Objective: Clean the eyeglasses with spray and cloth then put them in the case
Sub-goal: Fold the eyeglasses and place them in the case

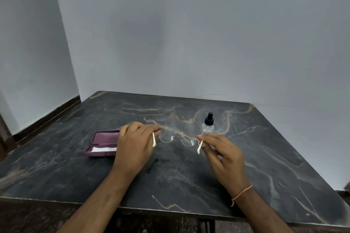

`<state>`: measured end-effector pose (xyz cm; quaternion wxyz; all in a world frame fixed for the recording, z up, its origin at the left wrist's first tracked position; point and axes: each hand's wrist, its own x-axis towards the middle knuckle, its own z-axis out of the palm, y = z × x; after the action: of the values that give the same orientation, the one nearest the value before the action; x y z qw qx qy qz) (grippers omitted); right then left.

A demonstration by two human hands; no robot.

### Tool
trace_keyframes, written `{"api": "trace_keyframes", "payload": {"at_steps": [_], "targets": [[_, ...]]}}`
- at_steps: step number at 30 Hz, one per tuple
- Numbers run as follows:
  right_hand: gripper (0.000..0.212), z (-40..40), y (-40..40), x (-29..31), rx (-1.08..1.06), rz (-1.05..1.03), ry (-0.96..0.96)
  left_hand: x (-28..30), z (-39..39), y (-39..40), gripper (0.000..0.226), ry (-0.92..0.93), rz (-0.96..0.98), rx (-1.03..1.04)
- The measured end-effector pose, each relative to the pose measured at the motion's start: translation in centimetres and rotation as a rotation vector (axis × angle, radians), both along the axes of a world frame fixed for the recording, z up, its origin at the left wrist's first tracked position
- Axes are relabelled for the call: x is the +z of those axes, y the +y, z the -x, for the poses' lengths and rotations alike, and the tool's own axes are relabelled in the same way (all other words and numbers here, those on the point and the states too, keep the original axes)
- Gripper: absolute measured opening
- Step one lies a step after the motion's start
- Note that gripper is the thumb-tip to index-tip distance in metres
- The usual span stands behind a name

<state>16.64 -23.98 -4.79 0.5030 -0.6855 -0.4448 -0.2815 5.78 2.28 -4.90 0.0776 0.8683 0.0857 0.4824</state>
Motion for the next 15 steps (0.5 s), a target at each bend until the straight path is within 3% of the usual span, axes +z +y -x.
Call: {"api": "trace_keyframes", "payload": {"at_steps": [7, 15], "targets": [[0.018, -1.2, 2.9, 1.2, -0.007, -0.007, -0.118, -0.3, 0.0, 0.9, 0.022, -0.09, 0.021, -0.052], [0.016, -3.2, 5.0, 0.1, 0.023, 0.192, -0.287, -0.3, 0.1, 1.2, 0.025, -0.067, 0.014, -0.063]]}}
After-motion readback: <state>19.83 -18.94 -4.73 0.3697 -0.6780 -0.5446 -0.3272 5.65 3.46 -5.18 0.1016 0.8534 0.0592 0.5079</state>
